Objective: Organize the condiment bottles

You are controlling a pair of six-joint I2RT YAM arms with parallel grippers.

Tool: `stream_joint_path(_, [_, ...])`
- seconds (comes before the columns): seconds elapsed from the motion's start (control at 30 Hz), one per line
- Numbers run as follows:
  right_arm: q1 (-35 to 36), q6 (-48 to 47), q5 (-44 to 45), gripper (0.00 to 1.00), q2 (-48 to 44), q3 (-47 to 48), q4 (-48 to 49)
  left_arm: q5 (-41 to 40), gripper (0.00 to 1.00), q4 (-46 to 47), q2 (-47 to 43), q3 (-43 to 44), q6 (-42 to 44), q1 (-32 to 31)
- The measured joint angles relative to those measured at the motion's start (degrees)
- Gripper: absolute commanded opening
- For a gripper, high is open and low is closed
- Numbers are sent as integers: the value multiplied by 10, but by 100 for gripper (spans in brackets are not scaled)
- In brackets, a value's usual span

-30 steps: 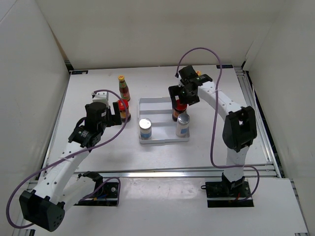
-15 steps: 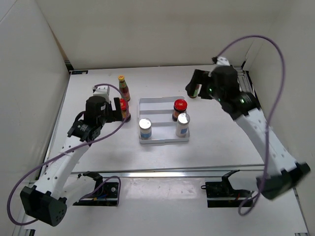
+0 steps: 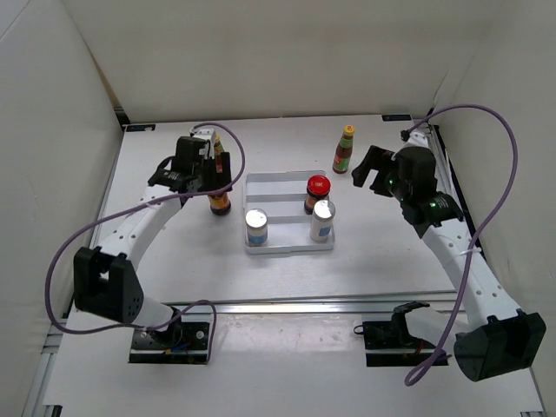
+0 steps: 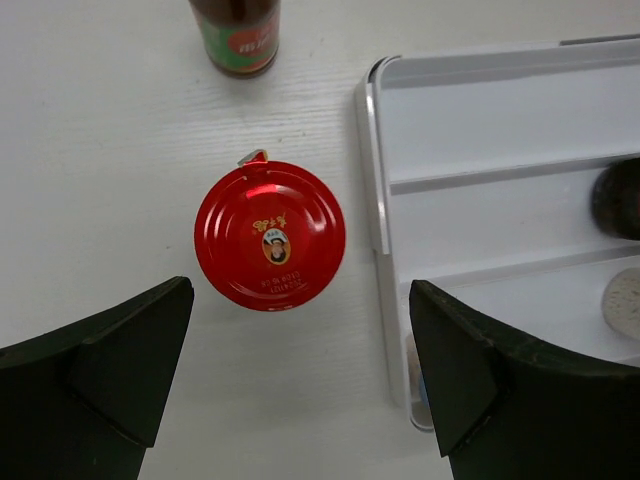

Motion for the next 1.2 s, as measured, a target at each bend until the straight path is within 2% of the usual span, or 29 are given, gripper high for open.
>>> stream_joint_path(0.37, [-85, 9, -120, 100, -15, -50, 56, -4, 100, -10, 80, 28, 10, 17])
stream_joint_path(0.43, [-91, 10, -130, 100, -15, -53, 58, -1, 96, -10, 92, 29, 11, 21])
stream_joint_path(0.5, [-94, 12, -138, 100, -15, -55, 61, 2, 89, -10, 105, 29, 11, 24])
stream_joint_path(0.73, [-96, 18, -152, 100, -13, -55, 70, 14, 77, -11, 123, 28, 15, 27])
stream_joint_path(0.8, [-96, 19, -154, 100, -12, -56, 70, 15, 66, -11, 123, 28, 16, 27])
stream_joint_path(0.87, [-96, 21, -156, 100, -10, -56, 70, 18, 61, -11, 123, 28, 19, 27])
stream_joint_path(0.97, [-96, 22, -158, 100, -9, -57, 70, 24, 47, -19, 123, 34, 21, 28])
stream_joint_path(1.0, [-96, 22, -159, 100, -9, -59, 71, 27, 38, -26, 124, 37, 21, 28])
stream_joint_path(1.07, [-96, 22, -160, 100, -9, -61, 70, 30, 31, -38, 124, 42, 21, 28])
stream_joint_path(1.2, [-96, 22, -162, 100, -9, -63, 70, 31, 27, -65, 123, 53, 21, 28])
